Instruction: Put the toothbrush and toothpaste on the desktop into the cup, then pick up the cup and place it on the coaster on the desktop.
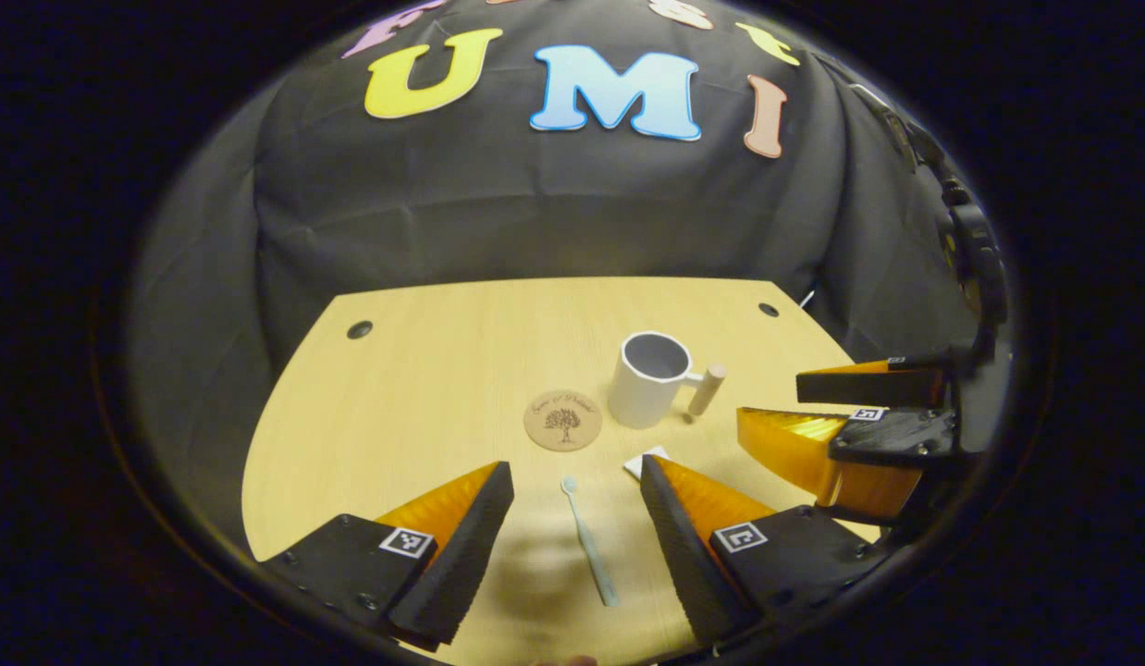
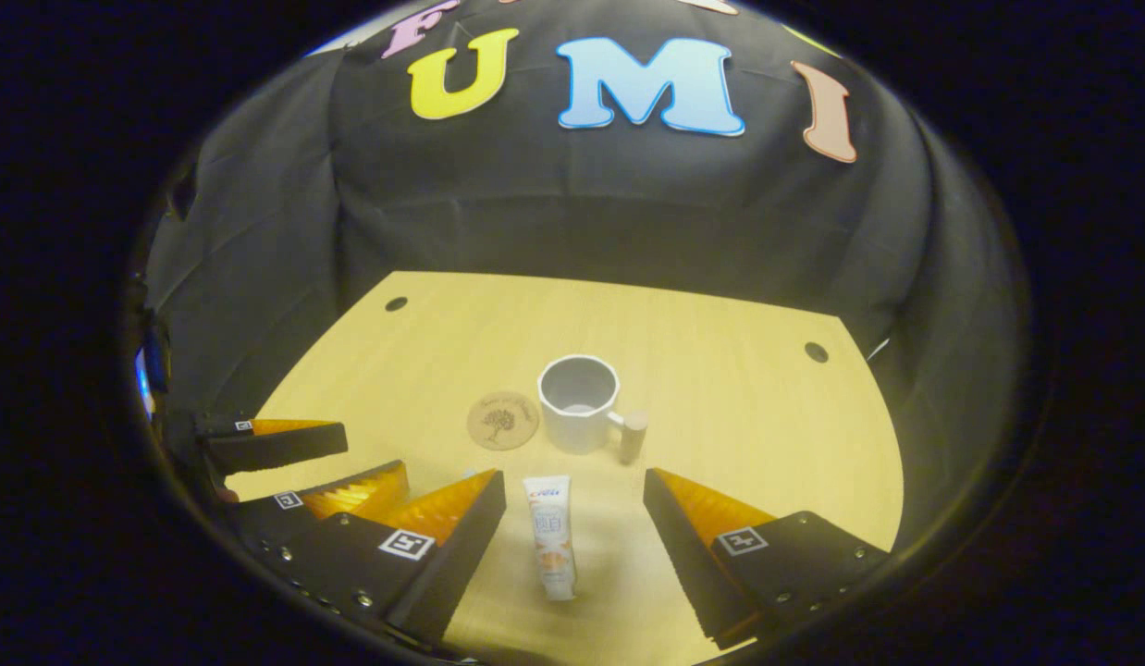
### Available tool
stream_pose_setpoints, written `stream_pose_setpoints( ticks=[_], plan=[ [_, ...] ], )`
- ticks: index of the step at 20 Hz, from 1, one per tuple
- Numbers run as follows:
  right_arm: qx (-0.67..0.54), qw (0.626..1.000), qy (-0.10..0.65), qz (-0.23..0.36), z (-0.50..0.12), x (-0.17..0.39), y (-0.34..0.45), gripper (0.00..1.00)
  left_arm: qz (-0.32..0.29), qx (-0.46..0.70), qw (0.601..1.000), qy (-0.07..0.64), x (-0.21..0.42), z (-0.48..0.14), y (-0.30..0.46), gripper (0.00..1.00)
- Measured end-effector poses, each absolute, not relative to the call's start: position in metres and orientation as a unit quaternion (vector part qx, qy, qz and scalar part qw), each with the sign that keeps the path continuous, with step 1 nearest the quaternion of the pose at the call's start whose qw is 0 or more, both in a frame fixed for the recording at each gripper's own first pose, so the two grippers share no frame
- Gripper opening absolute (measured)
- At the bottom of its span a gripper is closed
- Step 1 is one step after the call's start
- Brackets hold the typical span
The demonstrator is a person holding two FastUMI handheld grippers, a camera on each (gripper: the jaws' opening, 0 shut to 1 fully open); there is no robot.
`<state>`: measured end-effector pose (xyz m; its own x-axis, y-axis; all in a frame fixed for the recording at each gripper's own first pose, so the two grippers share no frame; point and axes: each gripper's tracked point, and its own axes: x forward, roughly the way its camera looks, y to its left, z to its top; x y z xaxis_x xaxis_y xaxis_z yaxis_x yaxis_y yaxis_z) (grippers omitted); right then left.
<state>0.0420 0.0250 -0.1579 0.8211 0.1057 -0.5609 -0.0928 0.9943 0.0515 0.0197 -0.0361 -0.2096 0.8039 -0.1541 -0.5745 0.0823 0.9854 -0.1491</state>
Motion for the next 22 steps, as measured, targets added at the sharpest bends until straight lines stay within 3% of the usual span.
stream_pose_setpoints(
  ticks=[15, 17, 22],
  plan=[
    [-0.035, 0.876, 0.474, 0.084, -0.253, 0.048, 0.035, 0.92, -0.053, -0.123, 0.879, 0.458, 0.019, -0.318, -0.05, 0.95],
    [-0.037, 0.87, 0.485, 0.084, -0.26, 0.051, 0.036, 0.84, -0.047, -0.127, 0.87, 0.475, 0.018, -0.33, -0.049, 0.95],
    [-0.058, 0.851, 0.515, 0.083, -0.278, 0.052, 0.034, 0.85, -0.034, -0.131, 0.842, 0.523, 0.014, -0.366, -0.049, 0.95]
  ],
)
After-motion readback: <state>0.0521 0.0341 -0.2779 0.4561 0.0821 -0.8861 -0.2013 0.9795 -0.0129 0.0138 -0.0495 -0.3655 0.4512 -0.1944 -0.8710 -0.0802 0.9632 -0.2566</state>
